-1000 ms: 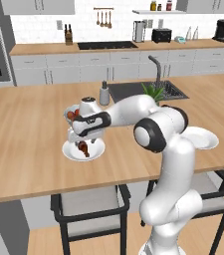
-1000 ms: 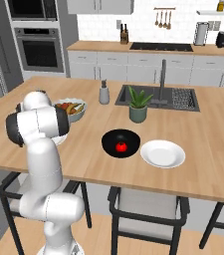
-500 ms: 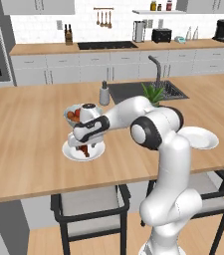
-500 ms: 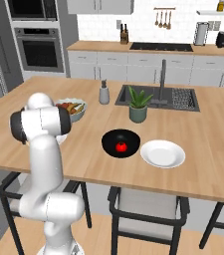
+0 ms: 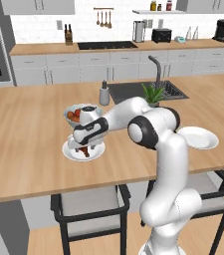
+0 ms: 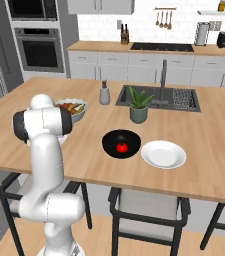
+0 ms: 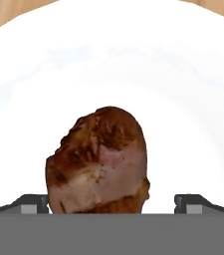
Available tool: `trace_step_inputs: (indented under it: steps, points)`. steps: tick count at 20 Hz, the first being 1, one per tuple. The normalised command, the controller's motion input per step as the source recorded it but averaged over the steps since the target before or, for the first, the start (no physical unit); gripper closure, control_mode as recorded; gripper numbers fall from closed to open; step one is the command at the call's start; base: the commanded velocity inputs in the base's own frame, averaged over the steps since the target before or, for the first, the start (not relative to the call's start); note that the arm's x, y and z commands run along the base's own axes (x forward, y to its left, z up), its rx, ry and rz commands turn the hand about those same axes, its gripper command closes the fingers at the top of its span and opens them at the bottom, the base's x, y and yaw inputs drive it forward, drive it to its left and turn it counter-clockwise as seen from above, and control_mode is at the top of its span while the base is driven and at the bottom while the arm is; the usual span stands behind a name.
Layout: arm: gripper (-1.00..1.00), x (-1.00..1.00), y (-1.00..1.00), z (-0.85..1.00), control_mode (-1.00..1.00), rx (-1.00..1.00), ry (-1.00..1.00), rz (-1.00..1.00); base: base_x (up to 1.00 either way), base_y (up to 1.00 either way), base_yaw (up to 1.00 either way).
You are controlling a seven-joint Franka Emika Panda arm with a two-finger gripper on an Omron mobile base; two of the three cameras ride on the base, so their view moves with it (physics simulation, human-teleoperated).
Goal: Pick the chicken drumstick and tomato from their plates and place them in the bowl. Then put the bowl in the fridge.
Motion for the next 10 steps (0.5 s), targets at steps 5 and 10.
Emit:
trace_step_inputs:
  steps: [5,10]
  points:
    - [1.00,0.00,0.01,-0.02,-1.00,0.00,0.00,0.00,0.00,0.00,0.00]
    - [1.00,-0.02,-0.07,0.07,-1.00,0.00,-0.01,0.00,0.00,0.00,0.00]
